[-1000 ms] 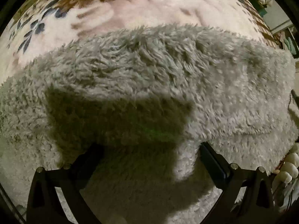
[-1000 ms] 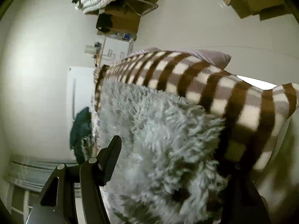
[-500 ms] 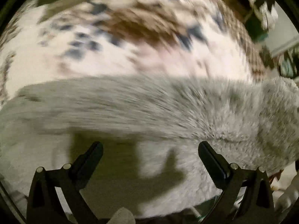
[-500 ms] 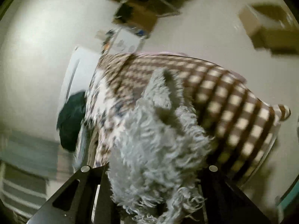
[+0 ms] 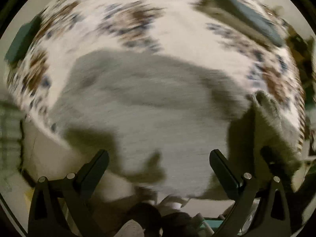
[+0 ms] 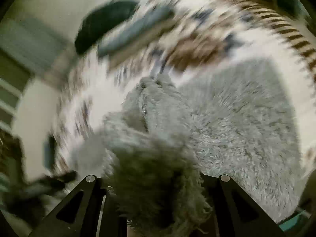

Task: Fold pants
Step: 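Fold the blanket end over with the right gripper and release both grippers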

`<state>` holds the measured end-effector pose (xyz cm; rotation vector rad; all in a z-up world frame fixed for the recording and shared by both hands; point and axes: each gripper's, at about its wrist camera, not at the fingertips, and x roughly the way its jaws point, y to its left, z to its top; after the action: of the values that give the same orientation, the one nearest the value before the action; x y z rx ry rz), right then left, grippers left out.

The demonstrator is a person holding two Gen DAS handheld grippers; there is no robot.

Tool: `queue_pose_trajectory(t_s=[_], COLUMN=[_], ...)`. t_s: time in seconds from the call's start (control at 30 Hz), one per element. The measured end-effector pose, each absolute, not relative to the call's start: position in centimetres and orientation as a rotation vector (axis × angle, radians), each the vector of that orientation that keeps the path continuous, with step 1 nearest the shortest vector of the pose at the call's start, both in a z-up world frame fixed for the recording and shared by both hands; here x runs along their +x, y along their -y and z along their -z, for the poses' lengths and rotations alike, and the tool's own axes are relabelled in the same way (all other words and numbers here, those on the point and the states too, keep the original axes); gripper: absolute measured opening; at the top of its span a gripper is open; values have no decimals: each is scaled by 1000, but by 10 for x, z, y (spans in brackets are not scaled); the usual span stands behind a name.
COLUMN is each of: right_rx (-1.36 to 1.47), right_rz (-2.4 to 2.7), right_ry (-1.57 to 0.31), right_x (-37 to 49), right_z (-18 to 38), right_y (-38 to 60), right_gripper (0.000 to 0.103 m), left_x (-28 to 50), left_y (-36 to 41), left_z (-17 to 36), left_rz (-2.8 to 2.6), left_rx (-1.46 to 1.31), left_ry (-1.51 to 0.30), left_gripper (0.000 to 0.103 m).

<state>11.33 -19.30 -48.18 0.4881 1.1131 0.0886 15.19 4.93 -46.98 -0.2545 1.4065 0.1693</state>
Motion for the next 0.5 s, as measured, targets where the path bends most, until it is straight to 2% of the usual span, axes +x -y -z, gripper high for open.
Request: queue_pose_trajectory(t_s=[0.07, 0.1, 0.17, 0.2, 0.23, 0.33, 0.5], right_rx=[375, 332, 371, 424, 507, 625, 583], right_rz=[-109, -126, -220, -261, -311, -311, -109], right_ry=[-1249, -1327, -1379, -1370, -1355, -1332, -1321], right_x=[114, 114, 114, 112, 110, 105, 101], right_z=[513, 525, 527, 520, 510, 484, 470], right_y=[151, 135, 125, 127, 133, 158, 214], right_gripper=[23, 29, 47, 64, 70, 74, 74], left_x=[142, 138, 132, 129, 130, 143, 183], left_y=[-73, -82, -94, -96, -98, -83, -21], left_z=[480, 482, 485, 483, 483, 480, 490], left_rz=[-221, -236, -253, -250, -242, -170, 30], left_rx=[-282, -298, -325, -336, -348, -370, -311], left_ry=[-1423, -1425, -1422, -1418, -1414, -1389, -1372], left_gripper=[103, 103, 103, 103, 103, 103, 103])
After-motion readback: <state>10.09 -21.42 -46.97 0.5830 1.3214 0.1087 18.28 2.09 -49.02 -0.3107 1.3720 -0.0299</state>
